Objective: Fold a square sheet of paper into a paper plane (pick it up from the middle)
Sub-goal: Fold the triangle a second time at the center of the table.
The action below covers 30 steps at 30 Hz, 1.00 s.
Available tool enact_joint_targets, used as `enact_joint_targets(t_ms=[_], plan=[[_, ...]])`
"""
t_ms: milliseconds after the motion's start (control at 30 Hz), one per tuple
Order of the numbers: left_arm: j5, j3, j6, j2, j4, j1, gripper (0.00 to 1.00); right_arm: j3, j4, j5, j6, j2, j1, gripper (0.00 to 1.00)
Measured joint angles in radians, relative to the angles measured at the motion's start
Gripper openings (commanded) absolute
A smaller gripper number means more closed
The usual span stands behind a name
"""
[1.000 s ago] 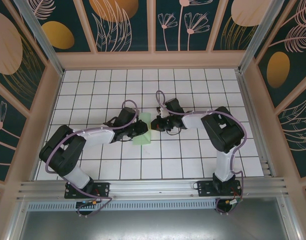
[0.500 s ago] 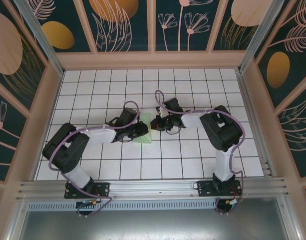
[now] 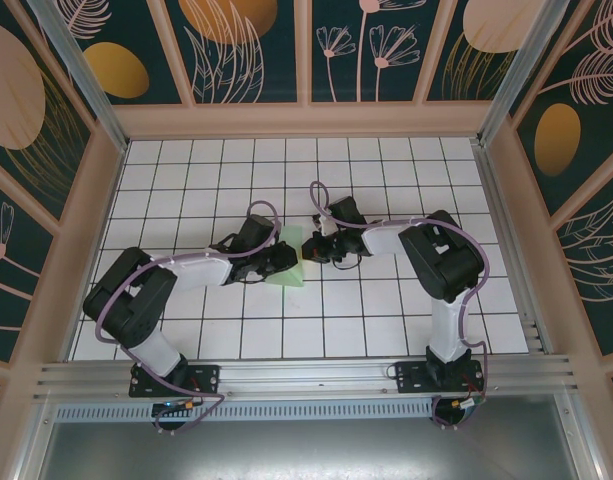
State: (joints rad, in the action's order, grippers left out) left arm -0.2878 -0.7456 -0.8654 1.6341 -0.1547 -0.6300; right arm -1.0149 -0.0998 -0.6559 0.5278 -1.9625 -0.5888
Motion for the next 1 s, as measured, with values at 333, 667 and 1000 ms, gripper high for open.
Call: enact_joint_targets(t_ms=[333,667,1000], plan=[[-0.019,0.011,-0.001,0.011,-0.025,0.0,0.18,0.0,0.0,0.0,0.0,0.0,0.0,0.06],[-0.023,0.025,-0.004,0.035,-0.029,0.0,0.17,0.0,0.0,0.0,-0.003,0.0,0.0,0.05],[-0.027,0.026,-0.005,0.05,-0.037,0.0,0.17,0.0,0.003,0.0,-0.007,0.0,0.0,0.05]])
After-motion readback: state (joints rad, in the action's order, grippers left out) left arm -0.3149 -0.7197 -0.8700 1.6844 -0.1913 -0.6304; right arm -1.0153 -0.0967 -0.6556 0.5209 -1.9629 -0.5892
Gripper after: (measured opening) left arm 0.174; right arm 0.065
